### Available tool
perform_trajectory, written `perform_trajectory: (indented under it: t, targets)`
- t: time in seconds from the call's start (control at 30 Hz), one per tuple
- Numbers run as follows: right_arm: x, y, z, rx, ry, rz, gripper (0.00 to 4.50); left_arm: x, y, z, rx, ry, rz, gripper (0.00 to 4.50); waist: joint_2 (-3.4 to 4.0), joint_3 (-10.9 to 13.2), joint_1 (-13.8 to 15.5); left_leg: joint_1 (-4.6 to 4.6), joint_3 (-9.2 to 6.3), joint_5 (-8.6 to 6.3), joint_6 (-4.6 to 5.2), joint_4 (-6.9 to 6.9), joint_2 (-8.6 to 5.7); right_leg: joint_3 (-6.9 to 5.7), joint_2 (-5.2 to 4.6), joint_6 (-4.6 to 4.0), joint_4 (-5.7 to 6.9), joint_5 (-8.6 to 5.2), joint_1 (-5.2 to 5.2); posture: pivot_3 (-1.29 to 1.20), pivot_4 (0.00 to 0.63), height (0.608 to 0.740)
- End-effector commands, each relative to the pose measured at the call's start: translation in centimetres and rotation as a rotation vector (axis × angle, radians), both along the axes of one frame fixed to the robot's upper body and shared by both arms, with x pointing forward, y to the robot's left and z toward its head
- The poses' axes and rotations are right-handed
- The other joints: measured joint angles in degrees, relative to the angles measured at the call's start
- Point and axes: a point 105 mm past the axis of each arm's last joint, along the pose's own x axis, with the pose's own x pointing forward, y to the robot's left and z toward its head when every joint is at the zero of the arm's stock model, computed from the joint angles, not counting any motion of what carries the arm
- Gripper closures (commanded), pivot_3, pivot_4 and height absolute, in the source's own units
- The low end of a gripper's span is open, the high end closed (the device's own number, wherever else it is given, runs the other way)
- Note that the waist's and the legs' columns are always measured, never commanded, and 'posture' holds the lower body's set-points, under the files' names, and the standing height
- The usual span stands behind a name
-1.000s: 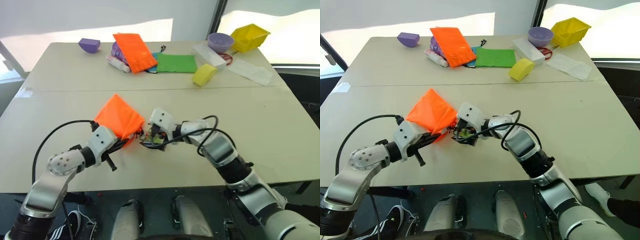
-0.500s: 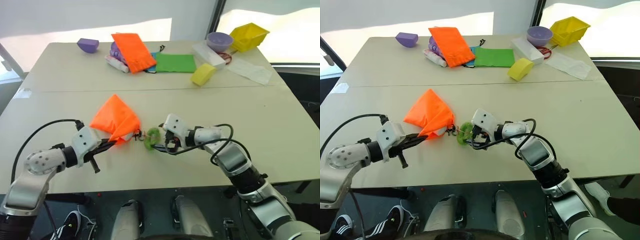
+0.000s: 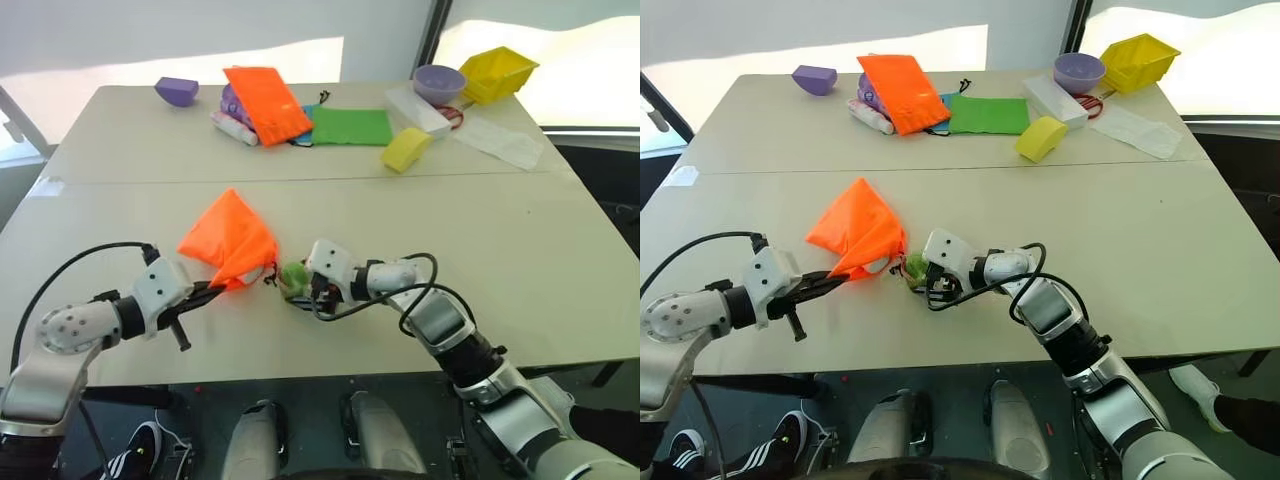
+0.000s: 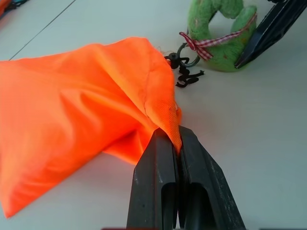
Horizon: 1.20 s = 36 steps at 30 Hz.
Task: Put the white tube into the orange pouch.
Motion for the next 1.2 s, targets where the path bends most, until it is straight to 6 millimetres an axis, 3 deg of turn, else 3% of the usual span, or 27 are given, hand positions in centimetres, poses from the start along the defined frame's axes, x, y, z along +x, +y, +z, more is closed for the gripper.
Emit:
perform_trajectory:
  t: [0.03, 0.13, 0.47, 0.6, 0.77, 0.9, 0.97, 1.1, 1.2]
  targets:
    - [-0.2, 0.1, 1.3, 0.061, 0.006, 0.021, 2.89, -0.1, 0.8, 0.9, 0.016, -0.038, 0.006, 4.5, 0.0, 0.0, 0.0, 0.0, 0.0, 0.0, 0.0, 0.01, 0.0, 0.0, 0.0, 0.0, 0.0, 0.0, 0.01, 0.0, 0.15, 0.74]
    - [-0.2, -0.1, 1.9, 0.1, 0.026, 0.017, 4.45, -0.1, 1.1, 0.9, 0.015, -0.038, 0.009, 4.5, 0.0, 0.0, 0.01, 0.0, 0.01, 0.0, 0.0, 0.04, 0.0, 0.0, -0.02, 0.0, 0.0, 0.0, 0.02, 0.0, 0.15, 0.74]
    - [0.8, -3.9, 3.4, 0.118, 0.004, -0.06, 4.45, -0.6, 4.5, 0.8, 0.018, -0.031, 0.045, 4.5, 0.0, 0.0, 0.02, 0.0, 0.02, 0.0, 0.0, 0.0, 0.02, -0.01, -0.04, -0.01, -0.01, 0.0, -0.01, 0.0, 0.15, 0.74]
    - [0.8, -4.2, 4.2, 0.154, -0.008, -0.067, 4.45, -0.5, 3.5, 0.2, -0.019, -0.021, 0.018, 4.5, 0.0, 0.0, -0.04, 0.0, 0.03, 0.0, 0.0, 0.02, 0.01, -0.01, -0.05, -0.01, -0.02, 0.0, 0.01, 0.0, 0.15, 0.74]
    - [0.2, -3.2, 3.5, 0.156, 0.009, -0.062, 4.45, -0.5, 0.8, -0.4, -0.199, 0.068, -0.012, 4.5, -0.01, 0.0, 0.07, 0.0, 0.03, 0.0, 0.0, 0.02, 0.02, -0.01, -0.03, 0.16, 0.01, 0.09, 0.01, 0.0, 0.15, 0.74]
    - [-0.1, -3.1, 2.5, 0.144, 0.019, -0.073, 4.5, -2.3, -0.6, -1.0, -0.275, 0.239, -0.08, 3.21, -0.03, -0.02, -0.04, -0.01, 0.03, 0.0, 0.0, 0.04, 0.02, -0.01, -0.02, 0.19, 0.01, 0.11, 0.02, 0.0, 0.15, 0.74]
    - [0.0, -3.2, 2.5, 0.145, 0.02, -0.08, 4.5, -2.6, -0.5, -0.7, -0.3, 0.291, -0.07, 2.15, -0.03, -0.02, -0.07, -0.01, 0.03, 0.0, 0.0, 0.05, 0.02, 0.01, -0.01, 0.18, 0.02, 0.11, 0.02, 0.0, 0.15, 0.74]
    - [0.2, -3.5, 2.6, 0.14, 0.008, -0.091, 4.5, -1.4, 0.2, 1.8, -0.397, 0.295, -0.013, 2.15, -0.03, -0.02, 0.15, 0.01, -0.06, 0.0, 0.0, 0.16, 0.02, -0.05, 0.03, 0.13, 0.13, 0.08, 0.04, 0.0, 0.15, 0.74]
    - [0.5, -4.0, 2.7, 0.128, -0.017, -0.099, 4.5, -1.0, -0.7, 4.1, -0.485, 0.323, -0.056, 2.15, -0.02, -0.01, 0.18, 0.01, -0.08, 0.0, 0.0, 0.41, 0.05, -0.06, 0.06, 0.0, 0.22, 0.0, 0.12, 0.0, 0.15, 0.74]
